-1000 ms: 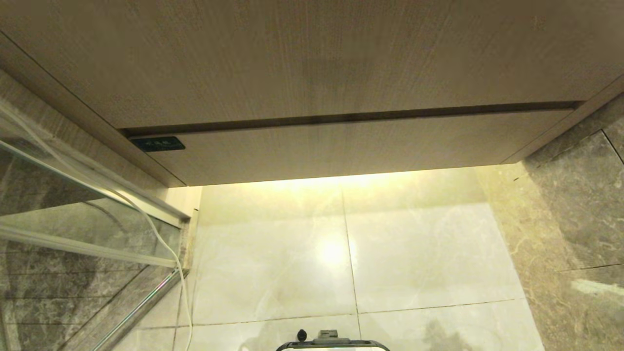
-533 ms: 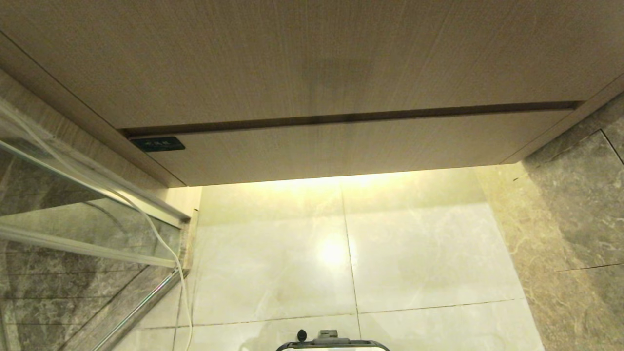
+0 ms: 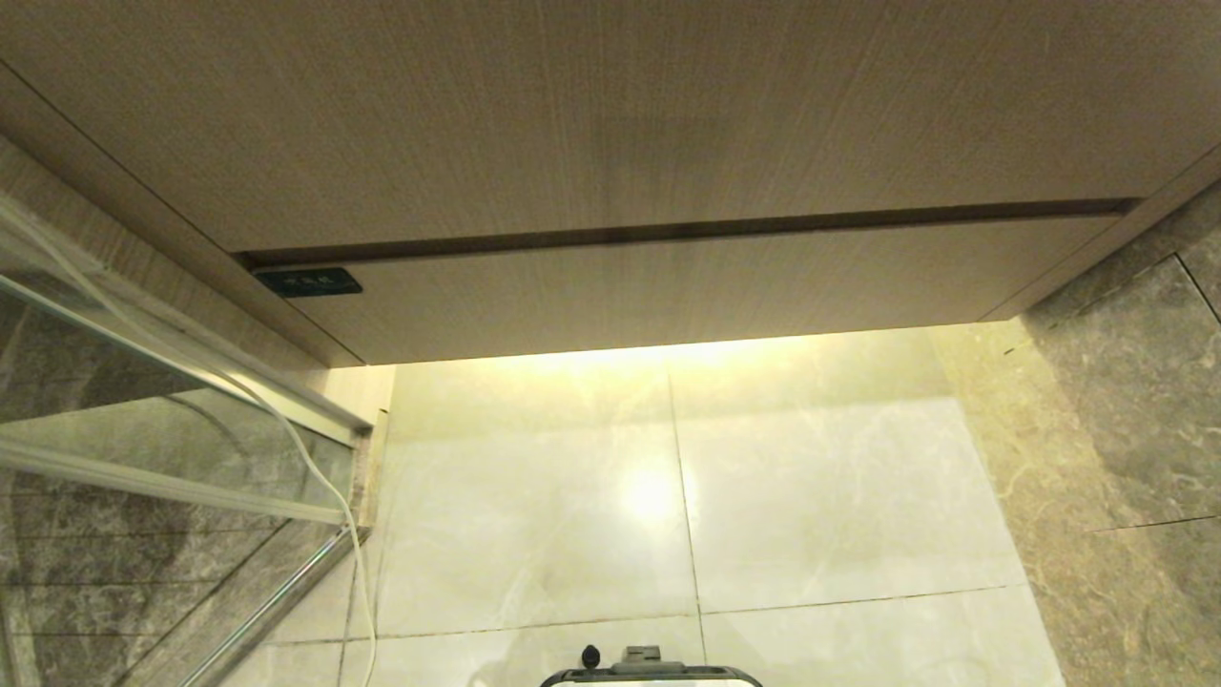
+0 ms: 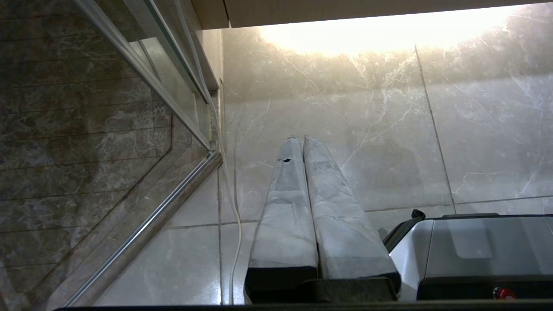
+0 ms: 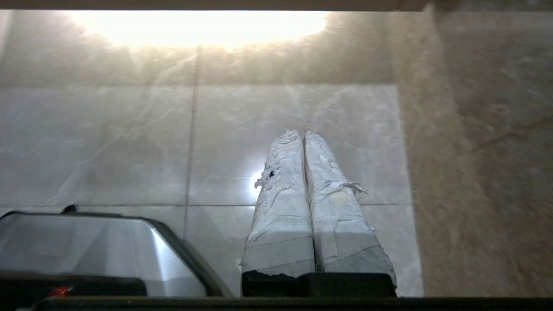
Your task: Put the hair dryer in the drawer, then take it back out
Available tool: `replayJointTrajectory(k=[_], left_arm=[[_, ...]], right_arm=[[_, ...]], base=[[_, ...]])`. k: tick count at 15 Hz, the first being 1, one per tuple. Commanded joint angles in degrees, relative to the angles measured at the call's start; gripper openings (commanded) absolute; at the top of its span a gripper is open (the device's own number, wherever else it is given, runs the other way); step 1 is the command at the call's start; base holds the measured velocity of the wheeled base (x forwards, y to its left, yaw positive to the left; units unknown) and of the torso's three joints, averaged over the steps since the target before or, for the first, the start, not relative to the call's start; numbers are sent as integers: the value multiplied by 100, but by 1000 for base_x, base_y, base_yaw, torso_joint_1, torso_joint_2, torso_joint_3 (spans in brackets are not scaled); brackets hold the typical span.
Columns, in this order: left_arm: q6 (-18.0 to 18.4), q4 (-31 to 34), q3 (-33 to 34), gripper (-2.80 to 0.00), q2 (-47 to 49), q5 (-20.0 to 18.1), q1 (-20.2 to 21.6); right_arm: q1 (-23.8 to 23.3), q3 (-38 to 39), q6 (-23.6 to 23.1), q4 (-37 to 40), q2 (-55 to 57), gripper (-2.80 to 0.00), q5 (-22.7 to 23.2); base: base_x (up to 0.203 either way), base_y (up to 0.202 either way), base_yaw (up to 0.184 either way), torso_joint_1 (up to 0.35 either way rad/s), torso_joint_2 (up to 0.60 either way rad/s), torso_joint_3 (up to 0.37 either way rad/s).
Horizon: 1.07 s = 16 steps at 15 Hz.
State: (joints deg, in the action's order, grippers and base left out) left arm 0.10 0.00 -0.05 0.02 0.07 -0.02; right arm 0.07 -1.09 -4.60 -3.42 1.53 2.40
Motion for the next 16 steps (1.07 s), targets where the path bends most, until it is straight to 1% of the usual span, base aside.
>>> replayJointTrajectory(k=[1, 3, 5, 6, 8, 9, 16], left_arm=[[-1, 0, -4, -280, -2, 1, 2], [-1, 0, 5, -280, -2, 1, 2], [-1, 0, 5, -280, -2, 1, 2], [-1, 0, 5, -280, -2, 1, -6], [-1, 0, 0, -280, -2, 1, -6], [-1, 0, -4, -280, -2, 1, 2], [-1, 0, -4, -280, -2, 1, 2]], right_arm=[[-7, 118, -15, -19, -162, -280, -148], [-7, 118, -6, -18, -162, -280, -152], [-7, 118, 156, 190, -162, -280, -168], [-7, 118, 412, 277, -162, -280, -190], [-7, 109, 426, 304, -159, -280, -196], [-7, 109, 504, 289, -153, -280, -205], [-7, 109, 539, 298, -153, -280, -205]], base=[[0, 0, 0, 0, 0, 0], [0, 0, 0, 0, 0, 0], [0, 0, 0, 0, 0, 0], [0, 0, 0, 0, 0, 0], [0, 0, 0, 0, 0, 0], [0, 0, 0, 0, 0, 0], [0, 0, 0, 0, 0, 0]])
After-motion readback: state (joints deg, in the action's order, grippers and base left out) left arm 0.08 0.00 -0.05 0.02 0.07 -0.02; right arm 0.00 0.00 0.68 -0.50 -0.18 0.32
